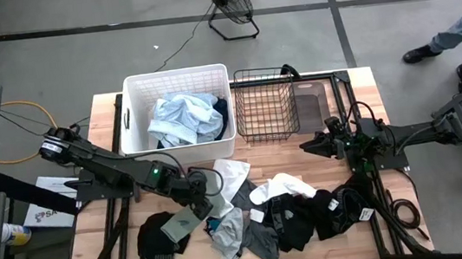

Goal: Pick & Place Cloths
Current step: Put the green sock into the black bin

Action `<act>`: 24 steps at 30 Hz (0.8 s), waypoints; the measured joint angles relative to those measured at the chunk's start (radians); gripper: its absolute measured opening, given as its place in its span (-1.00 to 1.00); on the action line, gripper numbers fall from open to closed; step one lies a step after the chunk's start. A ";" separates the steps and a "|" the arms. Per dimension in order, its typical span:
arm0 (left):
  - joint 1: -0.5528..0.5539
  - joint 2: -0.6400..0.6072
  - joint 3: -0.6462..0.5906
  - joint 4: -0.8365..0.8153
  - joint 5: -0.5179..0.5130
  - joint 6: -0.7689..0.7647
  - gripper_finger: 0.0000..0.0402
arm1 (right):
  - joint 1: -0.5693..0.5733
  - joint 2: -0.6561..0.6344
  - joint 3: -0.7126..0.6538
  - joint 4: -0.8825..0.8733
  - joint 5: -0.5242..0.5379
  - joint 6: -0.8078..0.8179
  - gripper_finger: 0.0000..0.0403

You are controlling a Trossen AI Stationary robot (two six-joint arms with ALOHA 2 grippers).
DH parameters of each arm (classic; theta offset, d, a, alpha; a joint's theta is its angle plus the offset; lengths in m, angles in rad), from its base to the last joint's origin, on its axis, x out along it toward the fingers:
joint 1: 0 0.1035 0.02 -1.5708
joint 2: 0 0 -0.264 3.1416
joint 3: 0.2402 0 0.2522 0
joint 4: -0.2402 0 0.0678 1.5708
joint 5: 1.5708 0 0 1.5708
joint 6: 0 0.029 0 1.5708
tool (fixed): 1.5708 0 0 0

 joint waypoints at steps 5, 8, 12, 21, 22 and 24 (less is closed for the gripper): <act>0.000 0.000 0.000 0.000 -0.038 0.000 0.37 | 0.000 0.000 0.000 0.000 0.003 0.000 0.18; 0.000 0.017 0.000 0.002 -0.046 0.000 0.33 | 0.000 0.000 0.000 0.000 0.003 0.000 0.18; 0.000 0.045 0.000 0.022 -0.046 0.000 0.25 | 0.000 0.000 0.000 0.000 0.004 0.000 0.18; 0.000 0.090 0.000 0.093 -0.051 -0.007 0.06 | 0.000 0.000 0.000 0.000 0.012 -0.001 0.18; 0.000 0.090 0.000 0.097 -0.051 -0.007 0.02 | 0.000 0.000 0.000 0.000 0.012 -0.001 0.18; 0.000 0.089 0.000 0.118 -0.051 -0.007 -0.08 | 0.000 0.000 0.000 0.000 0.012 -0.001 0.18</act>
